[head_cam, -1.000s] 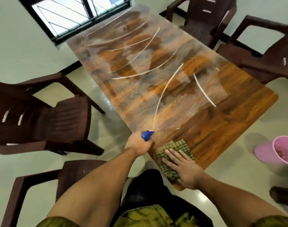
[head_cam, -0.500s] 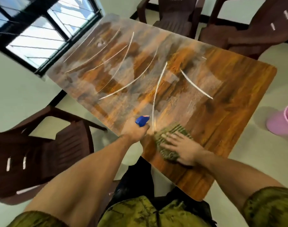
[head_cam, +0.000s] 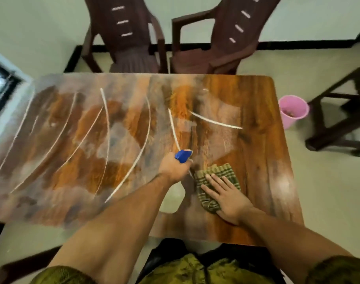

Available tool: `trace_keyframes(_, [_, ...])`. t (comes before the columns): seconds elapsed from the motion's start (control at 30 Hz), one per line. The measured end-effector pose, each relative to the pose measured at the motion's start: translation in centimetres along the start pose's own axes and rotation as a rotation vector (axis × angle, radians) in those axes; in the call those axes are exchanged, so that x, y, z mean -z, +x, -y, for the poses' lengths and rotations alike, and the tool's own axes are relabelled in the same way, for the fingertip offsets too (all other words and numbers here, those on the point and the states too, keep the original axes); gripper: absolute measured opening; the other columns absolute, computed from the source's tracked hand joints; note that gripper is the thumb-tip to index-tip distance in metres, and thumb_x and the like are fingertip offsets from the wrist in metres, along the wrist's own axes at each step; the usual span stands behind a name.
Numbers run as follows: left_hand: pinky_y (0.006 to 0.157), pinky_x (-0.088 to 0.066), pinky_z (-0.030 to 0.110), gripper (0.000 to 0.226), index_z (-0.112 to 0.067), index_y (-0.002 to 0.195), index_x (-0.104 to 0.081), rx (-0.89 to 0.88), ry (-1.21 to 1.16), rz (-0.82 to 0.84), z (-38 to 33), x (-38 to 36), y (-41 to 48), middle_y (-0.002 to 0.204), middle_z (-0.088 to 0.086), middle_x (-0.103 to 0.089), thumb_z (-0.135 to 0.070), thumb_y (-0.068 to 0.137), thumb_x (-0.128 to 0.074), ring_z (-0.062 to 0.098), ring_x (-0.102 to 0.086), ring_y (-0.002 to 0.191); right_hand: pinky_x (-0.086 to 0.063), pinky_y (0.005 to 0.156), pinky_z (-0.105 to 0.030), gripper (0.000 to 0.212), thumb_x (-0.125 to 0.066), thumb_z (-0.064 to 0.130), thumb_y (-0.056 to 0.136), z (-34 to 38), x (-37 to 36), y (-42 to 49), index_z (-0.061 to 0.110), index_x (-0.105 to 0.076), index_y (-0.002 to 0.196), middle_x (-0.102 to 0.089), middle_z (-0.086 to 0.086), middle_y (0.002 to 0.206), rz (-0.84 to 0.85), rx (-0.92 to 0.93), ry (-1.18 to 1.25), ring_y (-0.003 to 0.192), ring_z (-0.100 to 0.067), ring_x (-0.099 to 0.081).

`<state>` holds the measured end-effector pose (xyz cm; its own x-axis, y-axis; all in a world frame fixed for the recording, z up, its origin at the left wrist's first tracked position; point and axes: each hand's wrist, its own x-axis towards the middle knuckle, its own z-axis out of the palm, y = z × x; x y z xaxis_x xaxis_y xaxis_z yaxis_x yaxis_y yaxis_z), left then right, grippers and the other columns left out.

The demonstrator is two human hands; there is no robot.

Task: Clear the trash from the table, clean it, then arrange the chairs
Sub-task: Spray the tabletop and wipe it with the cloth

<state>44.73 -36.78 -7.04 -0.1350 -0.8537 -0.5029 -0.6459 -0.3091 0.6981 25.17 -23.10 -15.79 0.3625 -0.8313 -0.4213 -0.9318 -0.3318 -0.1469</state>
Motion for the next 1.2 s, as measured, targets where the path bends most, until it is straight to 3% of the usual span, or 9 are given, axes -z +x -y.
trace_keyframes(0.2, [0.072,-0.055,0.045,0.020,-0.023,0.075,-0.059,-0.125,0.006,0.195,1.0,1.7,1.8,0.073,0.008,-0.061,-0.027,0.088,-0.074,0.022,-0.057,0.066,0.003,0.123,-0.049,0.077,-0.030,0.055,0.100,4.4,1.6,2.9,0.022,0.005,0.160,0.015,-0.011,0.166,-0.116,-0.969,0.446,0.153,-0.032,0.012])
trace_keyframes(0.27, [0.072,-0.057,0.049,0.022,-0.019,0.072,-0.059,-0.155,0.037,0.221,0.7,1.8,2.1,0.069,0.008,-0.060,-0.029,0.086,-0.073,0.024,-0.057,0.065,0.005,0.121,-0.052,0.077,-0.028,0.056,0.099,6.3,2.0,4.2,0.022,0.006,0.159,0.017,-0.013,0.165,-0.086,-0.938,0.464,0.152,-0.034,0.015])
trace_keyframes(0.37, [0.069,-0.057,0.049,0.032,-0.019,0.062,-0.052,-0.205,0.128,0.250,-0.2,1.5,3.2,0.062,0.004,-0.057,-0.034,0.083,-0.072,0.024,-0.055,0.060,0.017,0.117,-0.049,0.080,-0.006,0.057,0.087,8.4,2.0,4.9,0.025,0.007,0.159,0.024,-0.011,0.163,-0.043,-0.593,0.306,0.150,-0.033,0.021])
trace_keyframes(0.43, [0.068,-0.056,0.046,0.036,-0.019,0.059,-0.051,-0.245,0.191,0.272,-1.3,1.1,4.5,0.059,0.000,-0.054,-0.033,0.086,-0.070,0.023,-0.053,0.059,0.019,0.115,-0.044,0.080,-0.011,0.059,0.087,7.4,1.9,4.8,0.028,0.000,0.159,0.017,-0.009,0.164,-0.092,-0.466,0.218,0.152,-0.032,0.014])
trace_keyframes(0.63, [0.077,-0.061,0.045,0.030,-0.010,0.086,-0.071,-0.283,0.250,0.288,-6.1,-0.1,9.5,0.079,0.013,-0.073,-0.040,0.086,-0.070,0.033,-0.071,0.078,0.014,0.122,-0.045,0.073,-0.028,0.053,0.101,0.3,4.2,7.8,0.029,0.011,0.158,0.026,-0.005,0.162,-0.166,-0.820,0.408,0.150,-0.026,0.024])
trace_keyframes(0.83, [0.060,-0.052,0.035,0.037,-0.017,0.067,-0.056,-0.246,0.376,0.298,-9.9,-1.5,14.9,0.067,0.004,-0.062,-0.046,0.089,-0.064,0.023,-0.061,0.063,0.011,0.122,-0.048,0.074,-0.025,0.056,0.101,-8.5,6.2,11.4,0.025,0.008,0.159,0.020,-0.009,0.165,-0.219,-0.994,0.473,0.151,-0.030,0.020])
trace_keyframes(0.97, [0.064,-0.057,0.050,0.034,-0.014,0.076,-0.066,-0.213,0.258,0.299,-10.5,-2.0,18.4,0.072,0.012,-0.069,-0.047,0.083,-0.064,0.025,-0.063,0.061,0.008,0.122,-0.052,0.073,-0.017,0.062,0.099,-15.9,8.9,17.1,0.025,0.002,0.160,0.014,-0.011,0.166,-0.290,-1.210,0.570,0.152,-0.032,0.016])
trace_keyframes(1.03, [0.060,-0.055,0.052,0.039,-0.011,0.078,-0.068,-0.212,0.213,0.273,-10.7,-1.6,19.4,0.075,0.019,-0.069,-0.050,0.076,-0.062,0.024,-0.056,0.058,0.010,0.121,-0.055,0.073,-0.019,0.060,0.099,-17.1,10.8,19.9,0.026,0.008,0.158,0.017,-0.014,0.165,-0.266,-1.087,0.481,0.151,-0.035,0.017])
trace_keyframes(1.2, [0.060,-0.055,0.048,0.026,-0.010,0.071,-0.066,-0.194,0.183,0.213,-11.7,-0.1,21.6,0.063,0.011,-0.066,-0.032,0.085,-0.069,0.023,-0.056,0.056,0.009,0.120,-0.053,0.078,-0.037,0.058,0.093,-12.3,9.5,20.2,0.029,-0.006,0.159,0.001,-0.010,0.167,-0.187,-0.162,0.131,0.152,-0.032,0.012])
